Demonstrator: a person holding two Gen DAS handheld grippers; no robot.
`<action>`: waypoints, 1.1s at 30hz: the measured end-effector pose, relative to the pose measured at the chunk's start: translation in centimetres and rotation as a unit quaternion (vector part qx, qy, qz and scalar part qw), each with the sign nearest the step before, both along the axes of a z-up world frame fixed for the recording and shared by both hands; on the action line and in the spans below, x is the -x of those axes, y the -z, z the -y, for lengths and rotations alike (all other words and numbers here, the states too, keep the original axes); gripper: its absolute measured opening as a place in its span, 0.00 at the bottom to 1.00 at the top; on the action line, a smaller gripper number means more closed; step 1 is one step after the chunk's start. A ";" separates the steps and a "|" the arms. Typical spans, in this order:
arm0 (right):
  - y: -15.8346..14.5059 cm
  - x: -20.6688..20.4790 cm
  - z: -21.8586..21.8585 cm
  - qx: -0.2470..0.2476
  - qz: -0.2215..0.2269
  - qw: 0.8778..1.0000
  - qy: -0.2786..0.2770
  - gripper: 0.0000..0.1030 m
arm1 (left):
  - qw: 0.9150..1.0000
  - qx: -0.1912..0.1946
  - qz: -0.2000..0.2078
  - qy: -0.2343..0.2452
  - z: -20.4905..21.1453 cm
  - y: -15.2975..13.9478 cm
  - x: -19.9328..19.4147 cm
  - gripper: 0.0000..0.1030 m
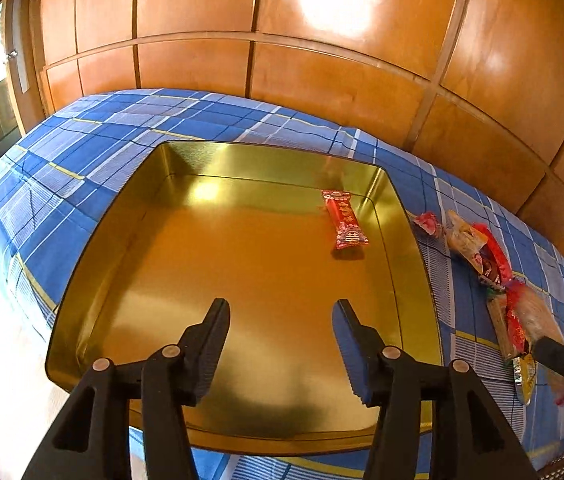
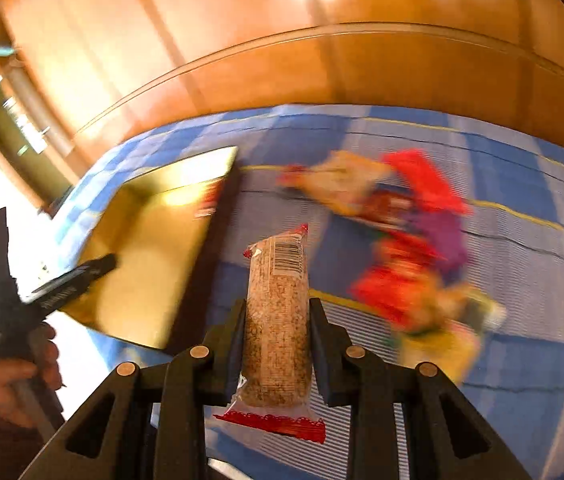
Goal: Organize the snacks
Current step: 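Drop red candy in tray with left tool while right tool drops granola bar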
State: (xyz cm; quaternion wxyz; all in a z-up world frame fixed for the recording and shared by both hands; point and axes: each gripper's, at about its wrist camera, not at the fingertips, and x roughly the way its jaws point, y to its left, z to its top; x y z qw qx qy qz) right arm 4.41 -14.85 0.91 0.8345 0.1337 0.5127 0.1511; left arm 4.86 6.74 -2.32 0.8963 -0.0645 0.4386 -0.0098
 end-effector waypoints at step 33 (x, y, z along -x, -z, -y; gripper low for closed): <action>1.4 -4.5 -5.7 0.034 0.012 0.999 0.041 0.33 | 1.000 -0.001 -0.002 -0.002 -1.4 0.6 1.4 0.53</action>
